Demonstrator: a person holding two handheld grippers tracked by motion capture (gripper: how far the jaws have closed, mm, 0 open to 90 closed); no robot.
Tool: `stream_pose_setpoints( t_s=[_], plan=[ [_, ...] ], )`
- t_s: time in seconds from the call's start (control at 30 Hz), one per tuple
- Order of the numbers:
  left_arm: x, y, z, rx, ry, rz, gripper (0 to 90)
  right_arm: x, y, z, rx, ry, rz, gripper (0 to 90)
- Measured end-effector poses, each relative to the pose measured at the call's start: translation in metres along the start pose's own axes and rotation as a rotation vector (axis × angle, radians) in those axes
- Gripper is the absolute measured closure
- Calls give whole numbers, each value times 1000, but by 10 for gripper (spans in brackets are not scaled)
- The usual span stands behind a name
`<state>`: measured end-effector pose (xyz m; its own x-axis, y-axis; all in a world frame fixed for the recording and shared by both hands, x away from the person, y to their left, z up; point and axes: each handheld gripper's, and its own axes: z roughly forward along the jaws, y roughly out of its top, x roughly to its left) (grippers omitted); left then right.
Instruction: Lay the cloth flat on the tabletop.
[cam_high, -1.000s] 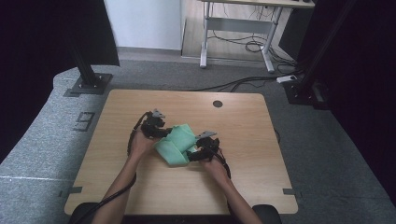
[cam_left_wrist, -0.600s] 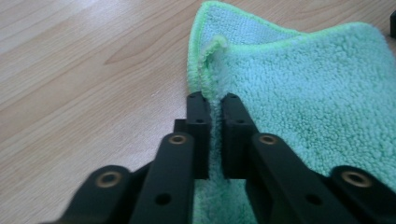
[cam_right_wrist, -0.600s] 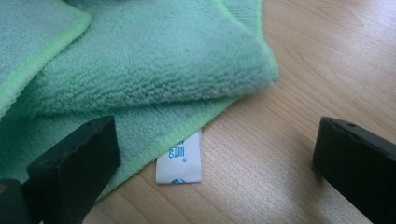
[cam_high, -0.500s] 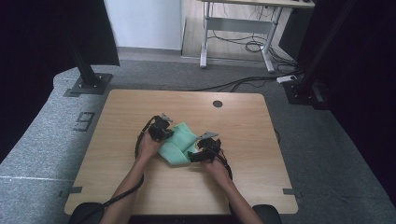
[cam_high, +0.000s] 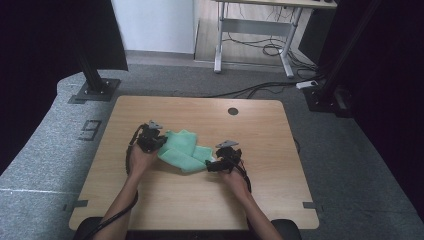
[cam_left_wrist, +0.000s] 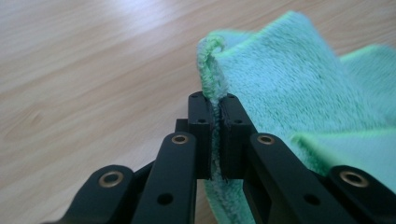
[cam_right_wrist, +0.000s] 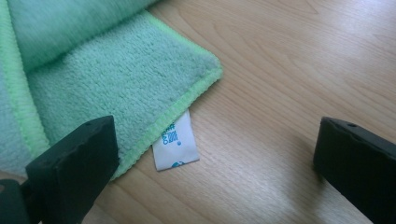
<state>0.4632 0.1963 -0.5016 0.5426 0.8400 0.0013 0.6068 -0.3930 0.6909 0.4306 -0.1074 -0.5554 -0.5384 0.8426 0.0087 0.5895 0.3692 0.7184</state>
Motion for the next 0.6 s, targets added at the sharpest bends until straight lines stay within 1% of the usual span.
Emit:
stream_pose_setpoints(
  t_s=[0.03,0.1,0.17,0.2,0.23,0.27,0.3,0.33,0.37,0.4,0.43,0.47,0.5,0.57,0.6],
  plan=[
    [2,-3,-2,5,5,-2,848,0,0,0,0,0,0,0],
    [5,-11,-7,21,29,-1,848,-3,-1,-1,0,-7,6,0],
    [5,-21,-11,35,45,-4,846,-6,-3,-3,2,-14,11,0],
    [5,-26,-14,44,51,-1,834,-9,-4,-5,3,-20,18,0],
    [5,-31,-16,50,56,3,834,-9,-4,-5,3,-20,18,0],
    [5,-43,-21,61,60,1,816,-12,-6,-7,7,-26,26,1],
    [5,-43,-21,61,60,1,807,-12,-6,-7,7,-26,26,1],
    [5,-51,-25,73,51,-6,807,-13,-7,-8,10,-29,27,2],
    [6,-54,-26,78,42,-12,775,-15,-8,-10,15,-30,30,4],
    [6,-58,-28,85,37,-10,714,-16,-9,-12,20,-31,31,6],
    [6,-61,-29,89,39,-8,714,-16,-9,-12,20,-31,31,6],
    [6,-62,-31,89,37,-4,671,-17,-10,-13,22,-28,33,6],
    [6,-61,-33,86,37,-2,609,-18,-11,-14,24,-29,33,8],
    [7,-56,-37,44,52,4,497,-19,-12,-16,31,-28,30,15],
    [8,-48,-38,24,59,-1,399,-20,-12,-17,34,-24,27,24]
  ],
)
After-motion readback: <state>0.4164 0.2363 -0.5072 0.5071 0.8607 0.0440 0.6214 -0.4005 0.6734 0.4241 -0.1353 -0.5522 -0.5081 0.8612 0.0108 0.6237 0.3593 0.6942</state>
